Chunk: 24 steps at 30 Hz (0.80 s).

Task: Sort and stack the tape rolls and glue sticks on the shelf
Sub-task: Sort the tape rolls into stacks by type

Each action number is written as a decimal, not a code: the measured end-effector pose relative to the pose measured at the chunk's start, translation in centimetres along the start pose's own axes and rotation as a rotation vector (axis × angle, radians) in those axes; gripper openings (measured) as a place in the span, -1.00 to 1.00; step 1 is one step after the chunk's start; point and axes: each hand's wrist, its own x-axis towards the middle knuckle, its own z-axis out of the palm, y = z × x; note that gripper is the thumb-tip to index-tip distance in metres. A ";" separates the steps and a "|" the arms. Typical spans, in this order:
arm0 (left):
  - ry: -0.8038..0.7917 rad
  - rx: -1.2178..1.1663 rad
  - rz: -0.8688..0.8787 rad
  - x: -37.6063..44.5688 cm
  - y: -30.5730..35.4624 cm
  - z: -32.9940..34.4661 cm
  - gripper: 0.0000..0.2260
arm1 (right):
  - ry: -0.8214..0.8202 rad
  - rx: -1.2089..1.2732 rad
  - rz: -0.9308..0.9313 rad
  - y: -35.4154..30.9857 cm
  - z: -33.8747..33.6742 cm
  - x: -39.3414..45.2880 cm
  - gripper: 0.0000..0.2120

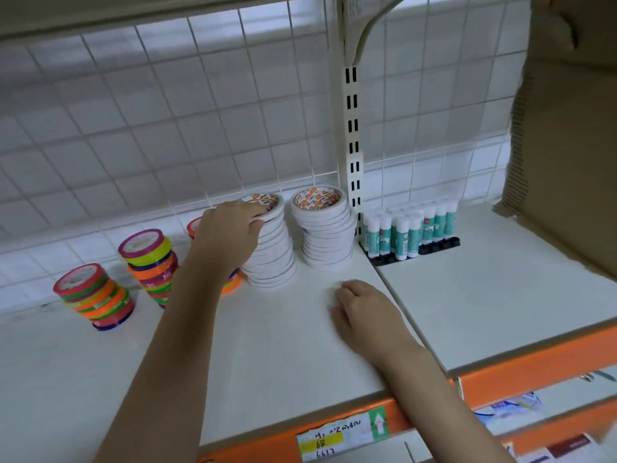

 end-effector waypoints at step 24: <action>-0.235 0.052 -0.089 0.4 0.5 -0.8 -0.64 | -0.137 0.088 0.086 -0.7 -0.9 -0.2 -0.71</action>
